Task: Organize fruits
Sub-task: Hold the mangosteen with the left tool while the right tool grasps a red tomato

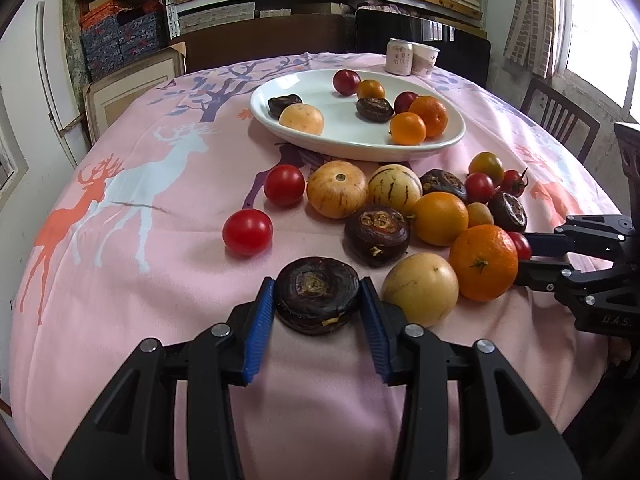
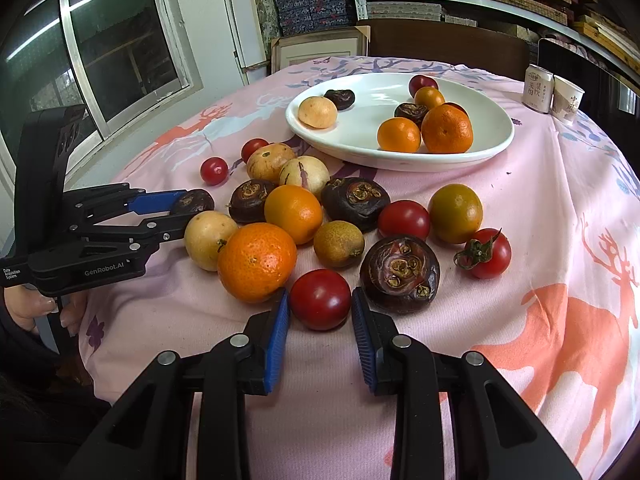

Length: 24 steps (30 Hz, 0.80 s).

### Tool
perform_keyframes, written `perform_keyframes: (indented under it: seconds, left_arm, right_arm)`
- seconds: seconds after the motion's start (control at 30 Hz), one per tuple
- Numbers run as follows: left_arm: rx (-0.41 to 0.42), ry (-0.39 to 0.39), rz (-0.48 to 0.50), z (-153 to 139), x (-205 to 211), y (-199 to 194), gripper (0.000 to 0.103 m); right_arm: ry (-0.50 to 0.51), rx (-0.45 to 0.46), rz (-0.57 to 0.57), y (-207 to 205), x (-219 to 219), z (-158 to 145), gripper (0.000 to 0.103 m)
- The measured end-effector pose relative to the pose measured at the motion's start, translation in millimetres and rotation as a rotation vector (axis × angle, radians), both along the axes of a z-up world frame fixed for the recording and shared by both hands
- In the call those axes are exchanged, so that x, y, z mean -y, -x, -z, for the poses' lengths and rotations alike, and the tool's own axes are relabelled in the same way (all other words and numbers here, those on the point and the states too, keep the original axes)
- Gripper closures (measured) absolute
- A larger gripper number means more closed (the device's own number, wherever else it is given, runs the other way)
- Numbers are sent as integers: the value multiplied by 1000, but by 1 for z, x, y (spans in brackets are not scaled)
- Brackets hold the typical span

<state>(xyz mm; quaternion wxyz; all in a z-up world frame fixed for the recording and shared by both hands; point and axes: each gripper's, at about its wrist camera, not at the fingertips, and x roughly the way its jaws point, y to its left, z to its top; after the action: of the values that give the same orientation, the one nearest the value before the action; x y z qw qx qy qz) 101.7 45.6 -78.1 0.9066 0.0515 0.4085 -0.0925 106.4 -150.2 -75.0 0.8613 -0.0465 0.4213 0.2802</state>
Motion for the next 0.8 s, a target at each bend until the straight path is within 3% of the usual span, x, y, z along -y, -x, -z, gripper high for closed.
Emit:
perform_keyframes:
  seconds: [0.47, 0.73, 0.8]
  left_arm:
    - [37, 22, -29, -17, -7, 6, 62]
    - [114, 26, 5, -56, 2, -5, 61]
    - [129, 26, 7, -63, 4, -10, 61]
  right_arm:
    - [-72, 33, 43, 4, 22, -13, 71]
    - [-151, 150, 152, -8, 71, -65, 71]
    - [-173, 139, 155, -14, 78, -72, 69]
